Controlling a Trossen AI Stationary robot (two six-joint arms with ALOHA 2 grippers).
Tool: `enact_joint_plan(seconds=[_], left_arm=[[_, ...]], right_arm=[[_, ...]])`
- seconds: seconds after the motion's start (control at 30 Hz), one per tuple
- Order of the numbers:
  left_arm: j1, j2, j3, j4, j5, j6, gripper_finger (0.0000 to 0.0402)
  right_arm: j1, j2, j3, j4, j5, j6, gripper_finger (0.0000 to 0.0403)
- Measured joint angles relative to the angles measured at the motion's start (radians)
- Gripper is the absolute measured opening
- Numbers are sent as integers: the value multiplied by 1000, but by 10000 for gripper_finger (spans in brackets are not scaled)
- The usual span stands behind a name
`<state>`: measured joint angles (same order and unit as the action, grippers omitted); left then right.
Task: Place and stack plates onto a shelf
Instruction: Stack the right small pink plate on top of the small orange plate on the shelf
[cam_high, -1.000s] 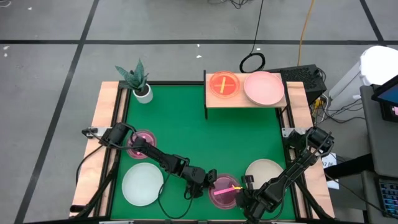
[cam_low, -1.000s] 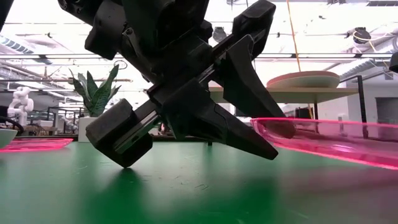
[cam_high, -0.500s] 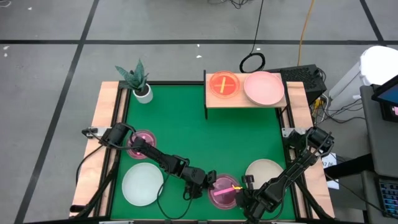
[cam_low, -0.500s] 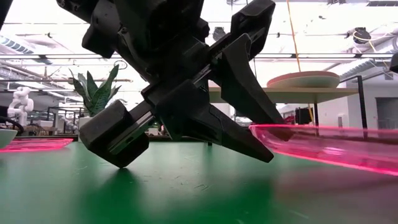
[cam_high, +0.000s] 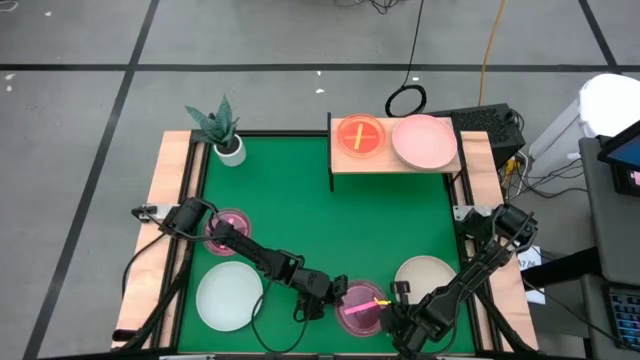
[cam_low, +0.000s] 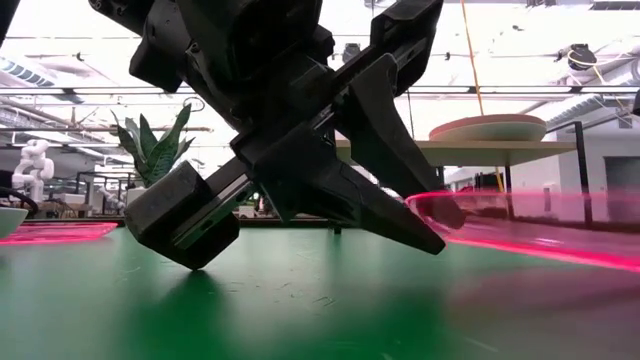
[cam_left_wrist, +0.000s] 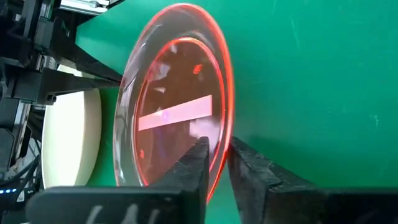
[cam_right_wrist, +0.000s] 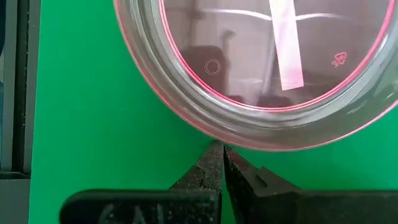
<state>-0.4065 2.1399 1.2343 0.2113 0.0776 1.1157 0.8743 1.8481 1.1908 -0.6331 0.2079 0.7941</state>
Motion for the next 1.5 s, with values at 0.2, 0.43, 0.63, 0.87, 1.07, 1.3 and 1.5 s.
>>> enact_joint_plan(seconds=[0.2,0.43,0.63,0.87,1.07,1.3,1.5], left_arm=[[0,0,0,1,0,1,16],[0,0,0,4,0,5,4],[-8,-11,-3,21,-6,19,3],[-19,-67,-6,-22,-45,16,3],[-13,-118,-4,-64,-131,15,7],[13,-202,-4,-117,-205,33,8],[53,-278,-2,-141,-238,27,9]], right_arm=[[5,0,0,1,1,11,0],[12,-49,-1,2,-10,91,0],[35,-128,-1,-59,-2,169,0],[84,-240,-1,-173,140,217,0],[117,-348,-1,-248,391,209,0],[111,-463,-1,-315,565,110,0],[109,-559,-1,-331,690,41,0]])
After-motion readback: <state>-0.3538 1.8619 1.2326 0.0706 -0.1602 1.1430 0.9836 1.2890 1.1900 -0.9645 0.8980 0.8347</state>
